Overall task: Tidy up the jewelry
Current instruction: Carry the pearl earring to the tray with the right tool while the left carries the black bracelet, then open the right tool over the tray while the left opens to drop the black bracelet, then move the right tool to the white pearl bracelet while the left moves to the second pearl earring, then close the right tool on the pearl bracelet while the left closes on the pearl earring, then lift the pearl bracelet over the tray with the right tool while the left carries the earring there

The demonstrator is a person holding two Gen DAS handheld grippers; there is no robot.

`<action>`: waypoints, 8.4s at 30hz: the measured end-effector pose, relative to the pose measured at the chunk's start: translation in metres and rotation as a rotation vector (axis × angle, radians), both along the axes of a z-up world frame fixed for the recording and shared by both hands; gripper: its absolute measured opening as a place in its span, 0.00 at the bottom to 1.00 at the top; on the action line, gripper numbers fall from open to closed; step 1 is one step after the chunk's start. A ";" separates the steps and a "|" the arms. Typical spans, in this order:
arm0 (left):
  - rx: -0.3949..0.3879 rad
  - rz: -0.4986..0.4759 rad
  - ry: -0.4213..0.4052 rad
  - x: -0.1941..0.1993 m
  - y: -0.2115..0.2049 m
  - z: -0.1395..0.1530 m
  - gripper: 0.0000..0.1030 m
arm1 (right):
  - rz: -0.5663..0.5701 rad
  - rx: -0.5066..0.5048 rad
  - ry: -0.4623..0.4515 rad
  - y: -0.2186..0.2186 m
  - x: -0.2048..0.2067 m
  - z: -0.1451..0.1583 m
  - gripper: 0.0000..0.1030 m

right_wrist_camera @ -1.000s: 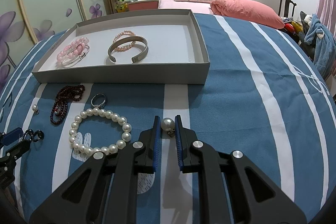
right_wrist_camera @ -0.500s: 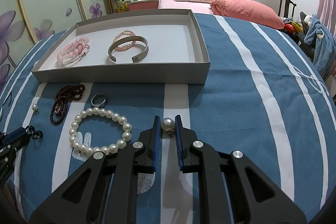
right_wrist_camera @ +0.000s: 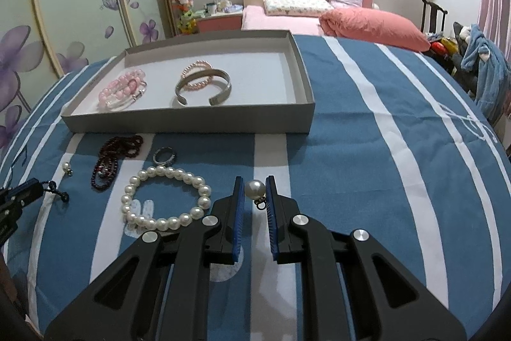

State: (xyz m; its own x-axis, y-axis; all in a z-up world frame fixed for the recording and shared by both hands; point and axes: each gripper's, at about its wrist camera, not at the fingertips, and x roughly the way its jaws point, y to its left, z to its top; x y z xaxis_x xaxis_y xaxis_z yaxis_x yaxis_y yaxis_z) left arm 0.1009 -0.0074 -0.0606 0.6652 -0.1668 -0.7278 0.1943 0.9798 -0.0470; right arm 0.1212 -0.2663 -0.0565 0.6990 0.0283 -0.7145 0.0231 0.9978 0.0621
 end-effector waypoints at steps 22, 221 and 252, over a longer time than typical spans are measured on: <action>-0.053 -0.015 -0.240 -0.026 -0.016 0.055 0.11 | 0.070 0.060 -0.336 0.042 -0.050 0.063 0.14; -0.035 -0.003 -0.211 -0.001 -0.020 0.039 0.16 | 0.139 0.262 -0.286 0.023 -0.030 0.065 0.10; -0.053 0.007 -0.393 0.042 -0.047 0.092 0.16 | 0.078 0.121 -0.539 0.039 0.002 0.106 0.10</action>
State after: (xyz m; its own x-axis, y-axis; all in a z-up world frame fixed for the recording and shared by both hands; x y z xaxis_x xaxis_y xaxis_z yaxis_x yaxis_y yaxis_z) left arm 0.1433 -0.0545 0.0314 0.8926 -0.1918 -0.4081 0.2007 0.9794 -0.0212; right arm 0.1230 -0.2268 0.0498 0.9573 0.1537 -0.2449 -0.1168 0.9804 0.1589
